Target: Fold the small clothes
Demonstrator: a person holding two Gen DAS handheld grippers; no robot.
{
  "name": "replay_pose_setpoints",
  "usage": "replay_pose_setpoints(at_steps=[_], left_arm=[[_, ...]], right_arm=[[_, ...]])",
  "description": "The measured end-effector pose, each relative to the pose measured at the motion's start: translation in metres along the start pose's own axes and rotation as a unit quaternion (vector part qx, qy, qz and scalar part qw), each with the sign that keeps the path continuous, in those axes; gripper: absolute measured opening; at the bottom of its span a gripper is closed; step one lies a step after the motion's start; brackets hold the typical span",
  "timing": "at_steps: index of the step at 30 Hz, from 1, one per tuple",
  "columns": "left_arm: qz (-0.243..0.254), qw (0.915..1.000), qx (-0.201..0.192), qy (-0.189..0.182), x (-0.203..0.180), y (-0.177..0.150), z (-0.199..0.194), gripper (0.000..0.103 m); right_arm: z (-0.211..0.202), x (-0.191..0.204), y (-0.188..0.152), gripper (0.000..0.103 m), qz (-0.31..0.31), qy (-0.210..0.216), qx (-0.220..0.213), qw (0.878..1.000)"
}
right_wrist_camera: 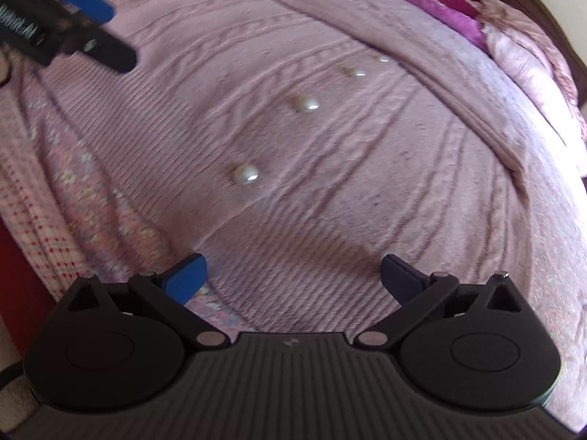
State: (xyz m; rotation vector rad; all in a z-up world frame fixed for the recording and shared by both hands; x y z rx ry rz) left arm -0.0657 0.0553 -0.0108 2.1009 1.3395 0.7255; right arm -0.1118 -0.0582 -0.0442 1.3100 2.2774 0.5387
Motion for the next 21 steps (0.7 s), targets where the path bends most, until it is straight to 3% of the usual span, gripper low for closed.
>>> replay_pose_setpoints(at_steps=[5, 11, 16, 21], left_arm=[[0.003, 1.0000, -0.007, -0.005, -0.002, 0.007, 0.000, 0.082], [0.032, 0.9994, -0.005, -0.013, -0.016, 0.006, 0.003, 0.082], [0.060, 0.9979, 0.000, -0.027, -0.028, 0.003, 0.006, 0.082], [0.088, 0.9949, 0.010, -0.047, -0.043, -0.002, 0.011, 0.082]], right_arm=[[0.017, 0.005, -0.003, 0.103, -0.015, -0.008, 0.019, 1.000], [0.016, 0.007, 0.006, 0.103, -0.023, -0.036, -0.023, 0.999], [0.003, -0.012, 0.022, 0.103, 0.022, -0.063, -0.073, 0.995], [-0.002, -0.035, 0.034, 0.103, 0.098, -0.060, -0.100, 0.988]])
Point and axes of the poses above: each gripper's, at about its wrist camera, not at the fingertips, and z roughly the way its jaws point, x to its left, y to its top, the point moved 9 cm from there along z, roughly the way its jaws point, and after that the axes turned 9 degrees about z, right-handed, at the moved point
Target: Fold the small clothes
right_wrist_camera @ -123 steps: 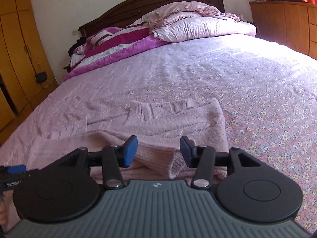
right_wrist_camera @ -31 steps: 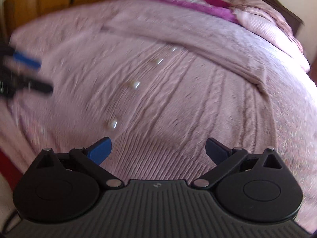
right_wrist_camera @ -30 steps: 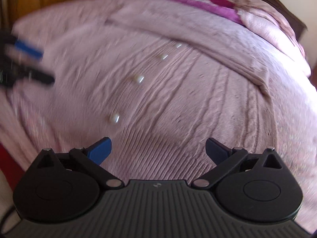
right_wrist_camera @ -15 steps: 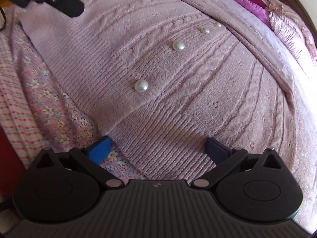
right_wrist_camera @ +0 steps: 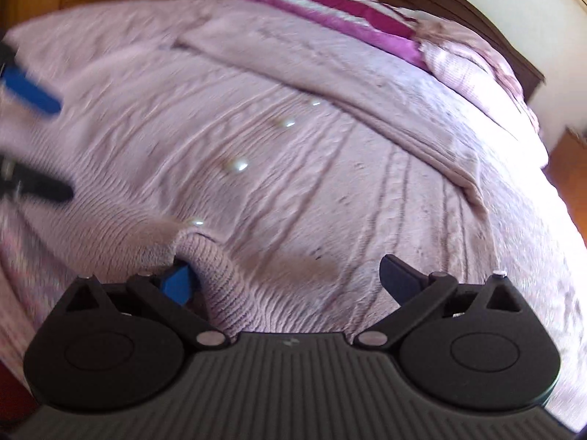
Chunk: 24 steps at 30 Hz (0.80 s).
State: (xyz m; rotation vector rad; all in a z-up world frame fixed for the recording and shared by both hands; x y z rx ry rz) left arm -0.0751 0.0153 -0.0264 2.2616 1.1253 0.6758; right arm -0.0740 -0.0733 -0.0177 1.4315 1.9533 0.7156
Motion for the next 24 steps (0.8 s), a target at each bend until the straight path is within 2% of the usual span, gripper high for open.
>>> replay_pose_setpoints(at_steps=[6, 10, 14, 17, 19, 21, 23, 24], left_arm=[[0.057, 0.9983, -0.003, -0.016, -0.021, 0.003, 0.003, 0.082], [0.081, 0.9967, 0.000, -0.011, -0.029, 0.006, 0.015, 0.082], [0.096, 0.9950, 0.022, 0.017, -0.027, 0.007, 0.035, 0.082], [0.099, 0.9934, 0.019, 0.054, -0.020, 0.010, 0.041, 0.081], [0.096, 0.9929, 0.008, 0.070, -0.016, 0.014, 0.041, 0.063], [0.083, 0.9940, 0.000, 0.071, -0.012, 0.017, 0.039, 0.030], [0.068, 0.9958, -0.011, 0.060, -0.010, 0.020, 0.036, 0.016], [0.061, 0.9963, -0.017, 0.058, -0.010, 0.022, 0.035, 0.015]], right_arm=[[-0.002, -0.010, 0.006, 0.103, 0.043, 0.003, -0.011, 0.999], [-0.004, -0.013, 0.008, 0.103, 0.059, 0.005, -0.013, 0.998], [-0.003, -0.013, 0.010, 0.103, 0.079, 0.007, -0.019, 0.997], [-0.004, -0.014, 0.010, 0.103, 0.089, 0.013, -0.020, 0.996], [-0.004, -0.014, 0.009, 0.103, 0.091, 0.016, -0.022, 0.995], [-0.004, -0.012, 0.008, 0.103, 0.095, 0.022, -0.021, 0.995], [-0.003, -0.010, 0.004, 0.103, 0.098, 0.032, -0.015, 0.995], [-0.002, -0.008, 0.002, 0.103, 0.100, 0.037, -0.011, 0.994]])
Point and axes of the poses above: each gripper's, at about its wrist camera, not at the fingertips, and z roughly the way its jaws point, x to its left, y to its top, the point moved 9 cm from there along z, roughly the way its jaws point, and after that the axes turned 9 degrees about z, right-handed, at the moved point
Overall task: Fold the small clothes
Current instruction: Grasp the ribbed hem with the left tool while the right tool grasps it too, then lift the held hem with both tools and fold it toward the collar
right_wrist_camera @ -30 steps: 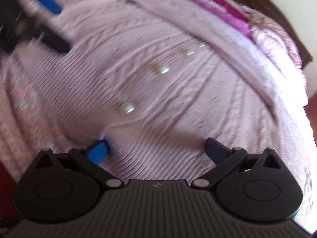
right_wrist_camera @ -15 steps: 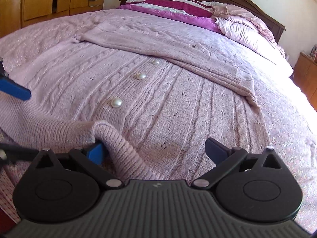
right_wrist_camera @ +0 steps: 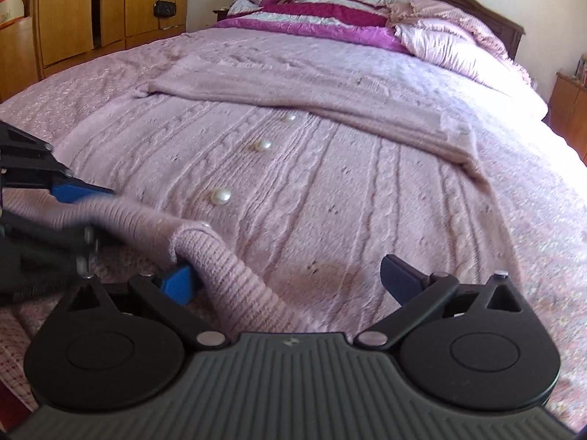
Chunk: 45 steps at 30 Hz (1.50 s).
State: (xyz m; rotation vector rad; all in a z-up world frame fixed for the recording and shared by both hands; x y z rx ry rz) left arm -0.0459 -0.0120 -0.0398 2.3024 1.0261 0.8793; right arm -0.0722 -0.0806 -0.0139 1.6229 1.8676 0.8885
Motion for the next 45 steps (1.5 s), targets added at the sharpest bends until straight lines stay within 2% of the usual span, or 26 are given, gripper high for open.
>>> replay_pose_setpoints(at_steps=[5, 9, 11, 13, 16, 24, 29, 39, 45], left_arm=[[-0.032, 0.9991, -0.025, 0.004, 0.008, 0.008, -0.009, 0.014], [-0.058, 0.9971, -0.049, 0.003, 0.016, 0.018, -0.018, 0.013], [-0.071, 0.9958, -0.058, 0.000, 0.020, 0.023, -0.023, 0.013], [-0.074, 0.9951, -0.066, -0.006, 0.023, 0.028, -0.025, 0.013], [-0.071, 0.9946, -0.076, -0.008, 0.025, 0.037, -0.030, 0.012], [-0.109, 0.9870, -0.118, 0.001, 0.054, 0.070, -0.039, 0.012], [-0.121, 0.9844, -0.127, 0.015, 0.073, 0.089, -0.035, 0.012], [-0.150, 0.9735, -0.168, 0.042, 0.114, 0.130, -0.038, 0.012], [-0.144, 0.9679, -0.197, 0.058, 0.136, 0.158, -0.037, 0.012]], right_arm=[[0.003, 0.007, -0.011, 0.102, 0.002, 0.012, 0.009, 1.000], [-0.001, 0.003, -0.009, 0.085, 0.007, -0.007, -0.009, 1.000], [-0.003, -0.003, -0.007, 0.072, 0.017, -0.016, -0.017, 1.000], [-0.005, -0.007, -0.004, 0.037, 0.026, -0.019, -0.019, 0.999], [-0.008, -0.010, 0.002, 0.016, 0.043, -0.007, -0.023, 0.999], [-0.027, -0.020, 0.053, 0.012, 0.088, 0.031, -0.088, 0.992], [-0.023, -0.024, 0.089, 0.012, 0.108, 0.055, -0.101, 0.987], [-0.028, -0.024, 0.160, 0.011, 0.122, 0.073, -0.157, 0.977], [-0.024, -0.022, 0.201, 0.011, 0.121, 0.076, -0.183, 0.973]])
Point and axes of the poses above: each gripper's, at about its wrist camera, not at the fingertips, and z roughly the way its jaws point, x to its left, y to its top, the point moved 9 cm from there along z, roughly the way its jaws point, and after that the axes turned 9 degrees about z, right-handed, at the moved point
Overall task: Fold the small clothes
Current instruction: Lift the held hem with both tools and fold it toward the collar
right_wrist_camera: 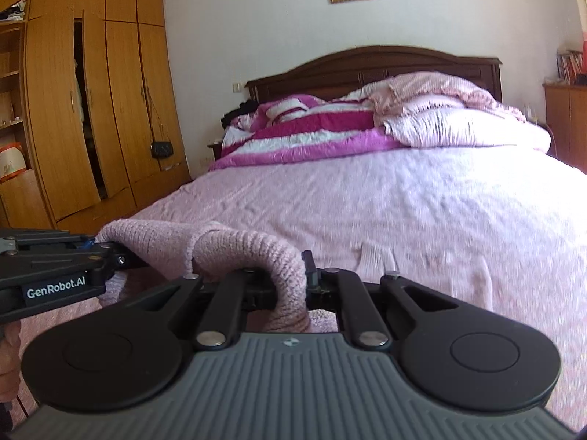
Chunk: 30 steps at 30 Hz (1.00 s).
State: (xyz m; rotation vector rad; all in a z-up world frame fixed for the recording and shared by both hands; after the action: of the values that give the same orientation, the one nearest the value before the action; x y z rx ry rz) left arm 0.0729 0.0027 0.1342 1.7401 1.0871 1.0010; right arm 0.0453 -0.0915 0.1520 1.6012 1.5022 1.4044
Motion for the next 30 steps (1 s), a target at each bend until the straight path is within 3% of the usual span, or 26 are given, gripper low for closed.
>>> replay_pose_setpoints(at_steps=[6, 13, 30], left_arm=[[0.002, 0.9999, -0.002, 0.011, 0.010, 0.013, 0.036, 0.012], [-0.001, 0.9997, 0.018, 0.017, 0.020, 0.005, 0.084, 0.012], [0.000, 0.9931, 0.117, 0.011, 0.020, -0.069, 0.211, 0.014]], right_arm=[[0.037, -0.001, 0.030, 0.011, 0.000, -0.008, -0.005, 1.000], [0.087, -0.011, 0.039, 0.011, 0.003, -0.024, 0.011, 1.000], [0.236, -0.079, -0.033, 0.012, 0.026, -0.079, 0.111, 0.990]])
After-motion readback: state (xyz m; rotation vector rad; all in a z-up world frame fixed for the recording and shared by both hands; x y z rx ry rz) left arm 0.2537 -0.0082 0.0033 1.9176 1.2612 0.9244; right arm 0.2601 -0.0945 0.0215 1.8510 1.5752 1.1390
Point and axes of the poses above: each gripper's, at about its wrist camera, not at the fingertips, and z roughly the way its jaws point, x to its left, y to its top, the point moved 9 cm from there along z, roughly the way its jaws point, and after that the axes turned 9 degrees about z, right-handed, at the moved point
